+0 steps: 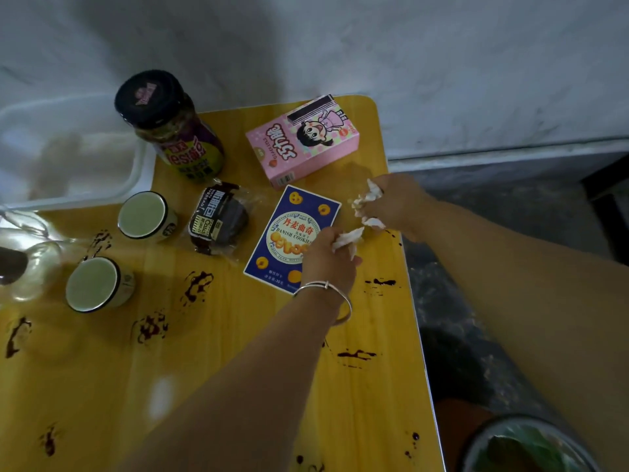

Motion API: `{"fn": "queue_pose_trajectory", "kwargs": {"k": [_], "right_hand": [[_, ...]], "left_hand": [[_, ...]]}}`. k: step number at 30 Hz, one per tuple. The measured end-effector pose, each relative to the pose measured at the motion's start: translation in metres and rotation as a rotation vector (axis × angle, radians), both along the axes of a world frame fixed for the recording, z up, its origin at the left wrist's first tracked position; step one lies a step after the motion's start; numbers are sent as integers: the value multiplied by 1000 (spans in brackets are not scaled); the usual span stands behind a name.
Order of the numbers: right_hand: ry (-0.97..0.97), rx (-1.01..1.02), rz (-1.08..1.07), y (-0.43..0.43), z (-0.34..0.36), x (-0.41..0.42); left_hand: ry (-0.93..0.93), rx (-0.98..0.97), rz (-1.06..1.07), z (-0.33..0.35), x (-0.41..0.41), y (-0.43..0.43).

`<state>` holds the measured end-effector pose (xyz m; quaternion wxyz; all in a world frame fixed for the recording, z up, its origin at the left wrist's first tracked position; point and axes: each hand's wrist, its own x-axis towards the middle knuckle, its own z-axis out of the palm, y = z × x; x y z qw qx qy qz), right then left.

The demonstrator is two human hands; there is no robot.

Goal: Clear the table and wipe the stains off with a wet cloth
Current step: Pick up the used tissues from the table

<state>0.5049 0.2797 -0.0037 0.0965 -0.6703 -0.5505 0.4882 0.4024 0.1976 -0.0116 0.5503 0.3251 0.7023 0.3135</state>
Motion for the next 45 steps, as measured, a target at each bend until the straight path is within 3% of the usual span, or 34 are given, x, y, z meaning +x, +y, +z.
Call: {"fn": "queue_pose_trajectory", "kwargs": {"k": [2, 7, 16, 21, 26, 28, 32, 37, 45], "right_hand": [[112, -70, -42, -18, 6, 5], [135, -99, -73, -87, 21, 16], [125, -201, -329, -216, 29, 64], [22, -244, -412, -278, 15, 108], [82, -351, -629, -337, -18, 163], [107, -372, -713, -361, -35, 183], [198, -401, -932, -403, -68, 217], [208, -481, -981, -430, -99, 244], [-79, -452, -769, -441, -121, 255]], "left_hand": [[-39, -23, -20, 6, 5, -5], [-225, -99, -43, 24, 19, -41], [-250, -200, -386, 36, 56, -135], [-210, -270, -535, 28, 103, -186], [-305, -397, -663, 5, 159, -237], [-225, -431, -708, -13, 178, -256], [-188, -544, -638, -53, 217, -286], [-244, -694, -466, -83, 246, -306], [-160, -659, -504, -115, 261, -311]]}}
